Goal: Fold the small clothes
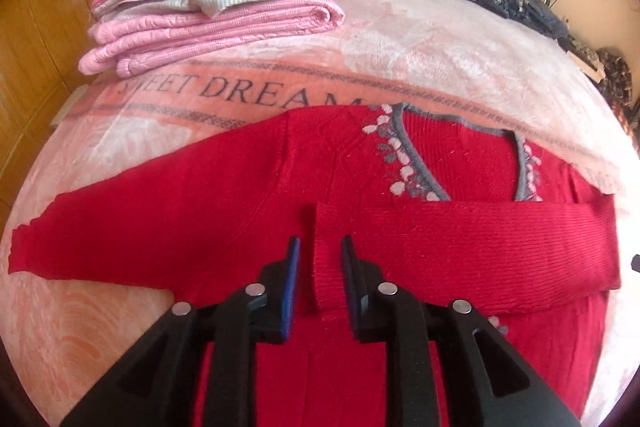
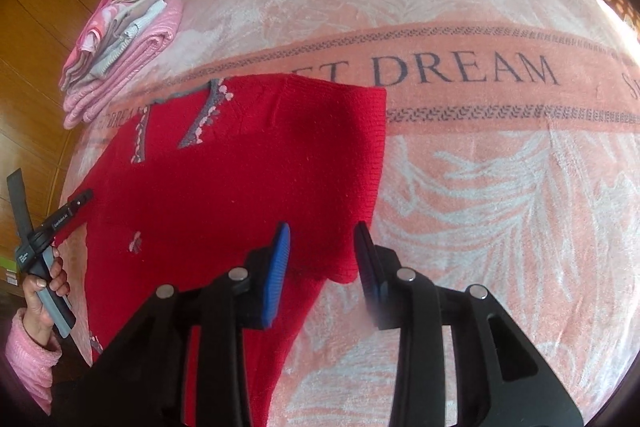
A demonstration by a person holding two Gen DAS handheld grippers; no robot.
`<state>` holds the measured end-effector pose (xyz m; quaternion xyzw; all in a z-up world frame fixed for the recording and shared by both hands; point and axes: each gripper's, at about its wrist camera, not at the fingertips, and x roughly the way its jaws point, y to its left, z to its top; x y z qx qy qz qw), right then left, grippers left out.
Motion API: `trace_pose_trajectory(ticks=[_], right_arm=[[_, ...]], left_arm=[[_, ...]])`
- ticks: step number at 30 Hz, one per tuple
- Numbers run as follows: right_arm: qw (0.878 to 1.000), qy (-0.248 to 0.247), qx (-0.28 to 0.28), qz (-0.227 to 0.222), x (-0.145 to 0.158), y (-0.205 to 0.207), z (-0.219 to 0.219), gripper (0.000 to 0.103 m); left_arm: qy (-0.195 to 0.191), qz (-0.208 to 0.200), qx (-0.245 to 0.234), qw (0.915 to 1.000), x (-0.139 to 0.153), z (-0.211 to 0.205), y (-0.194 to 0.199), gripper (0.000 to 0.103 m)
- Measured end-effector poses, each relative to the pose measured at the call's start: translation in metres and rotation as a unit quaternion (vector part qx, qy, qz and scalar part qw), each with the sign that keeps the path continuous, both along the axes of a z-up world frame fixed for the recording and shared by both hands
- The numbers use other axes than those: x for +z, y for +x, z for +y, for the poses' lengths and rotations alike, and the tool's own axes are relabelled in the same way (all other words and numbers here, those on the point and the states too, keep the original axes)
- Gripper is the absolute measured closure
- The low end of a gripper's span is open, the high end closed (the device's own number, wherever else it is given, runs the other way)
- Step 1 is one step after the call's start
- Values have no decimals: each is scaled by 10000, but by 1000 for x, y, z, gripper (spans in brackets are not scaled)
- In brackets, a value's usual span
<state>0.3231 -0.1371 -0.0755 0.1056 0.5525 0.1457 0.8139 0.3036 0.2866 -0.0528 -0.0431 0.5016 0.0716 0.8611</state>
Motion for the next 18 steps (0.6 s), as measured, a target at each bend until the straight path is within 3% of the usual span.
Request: trace_pose_trajectory(ticks=[3,5,9,11,17,18], right_arm=[[9998,202,22,72,-2,6,10,69],[9994,153,52,292,-12,10,17,69],[9977,-311,51,592,-35,10,23,69],[9974,-334,48,640,-46,8,22,69],[9963,-481,-87,713,-37,14,35,64],[9966,-420,-117,693,-31,14,38,64]], left_arm=[[-562,92,-265,9980,0,-14,1,82],[-713,241,-414,9963,-8,-26,5,82],[-774,625,-366,9944,-39,-31,15,82],[-945,609,-330,9931,-49,-24,15,80],[-907,795,-428,9918,-40,-15,15,80],[-796,855,-346,9926,-33,-7,14,74]])
